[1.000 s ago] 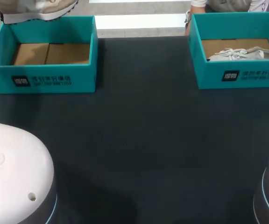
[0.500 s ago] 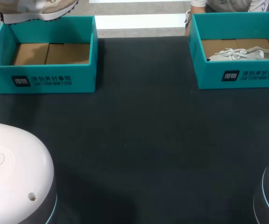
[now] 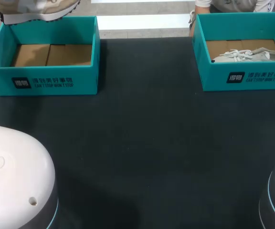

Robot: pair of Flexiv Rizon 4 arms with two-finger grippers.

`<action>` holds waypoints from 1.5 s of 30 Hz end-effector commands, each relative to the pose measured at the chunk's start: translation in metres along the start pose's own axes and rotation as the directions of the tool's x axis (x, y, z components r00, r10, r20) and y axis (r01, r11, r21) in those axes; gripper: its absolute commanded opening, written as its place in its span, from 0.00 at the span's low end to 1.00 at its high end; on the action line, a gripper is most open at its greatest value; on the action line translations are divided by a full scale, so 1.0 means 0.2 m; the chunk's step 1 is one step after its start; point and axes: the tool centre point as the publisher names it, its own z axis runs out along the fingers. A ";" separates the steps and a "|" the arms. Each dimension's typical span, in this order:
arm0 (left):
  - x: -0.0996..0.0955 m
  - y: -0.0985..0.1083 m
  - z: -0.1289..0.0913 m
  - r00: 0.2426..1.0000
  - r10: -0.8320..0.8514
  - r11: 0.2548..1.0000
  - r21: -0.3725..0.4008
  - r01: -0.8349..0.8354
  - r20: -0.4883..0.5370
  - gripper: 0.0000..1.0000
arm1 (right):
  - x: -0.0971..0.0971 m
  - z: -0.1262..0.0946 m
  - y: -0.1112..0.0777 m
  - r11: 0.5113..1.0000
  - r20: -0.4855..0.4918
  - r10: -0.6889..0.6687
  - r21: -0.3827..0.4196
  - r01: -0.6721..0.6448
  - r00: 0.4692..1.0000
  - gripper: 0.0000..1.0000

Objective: Take the shoe out of the shoebox, open the shoe tongue, remove and reinsert the insole, then place the shoe into the shoebox

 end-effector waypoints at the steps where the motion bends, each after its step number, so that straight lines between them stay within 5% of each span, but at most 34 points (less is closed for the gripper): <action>1: 0.00 -0.01 -0.01 1.000 0.000 1.000 -0.003 0.000 0.000 0.00 | 0.00 0.00 0.00 1.000 0.000 0.000 -0.001 0.000 1.000 1.00; 19: 0.00 -0.01 -0.01 1.000 0.000 1.000 -0.003 0.000 0.000 0.00 | 0.00 0.00 0.00 1.000 0.000 0.000 -0.001 0.000 1.000 1.00; 24: -0.07 -0.14 -0.13 1.000 -0.013 0.997 -0.080 0.013 0.004 0.00 | 0.00 0.00 0.00 1.000 0.000 0.000 -0.001 0.000 1.000 1.00; 34: -0.25 -0.39 -0.35 0.997 -0.057 0.994 -0.099 0.051 -0.057 0.00 | 0.00 0.00 0.00 1.000 0.000 0.000 -0.001 0.000 1.000 1.00; 45: -0.46 -0.66 -0.47 0.998 -0.008 0.999 -0.050 0.005 -0.069 0.00 | 0.00 0.00 0.00 1.000 0.000 0.000 -0.001 0.000 1.000 1.00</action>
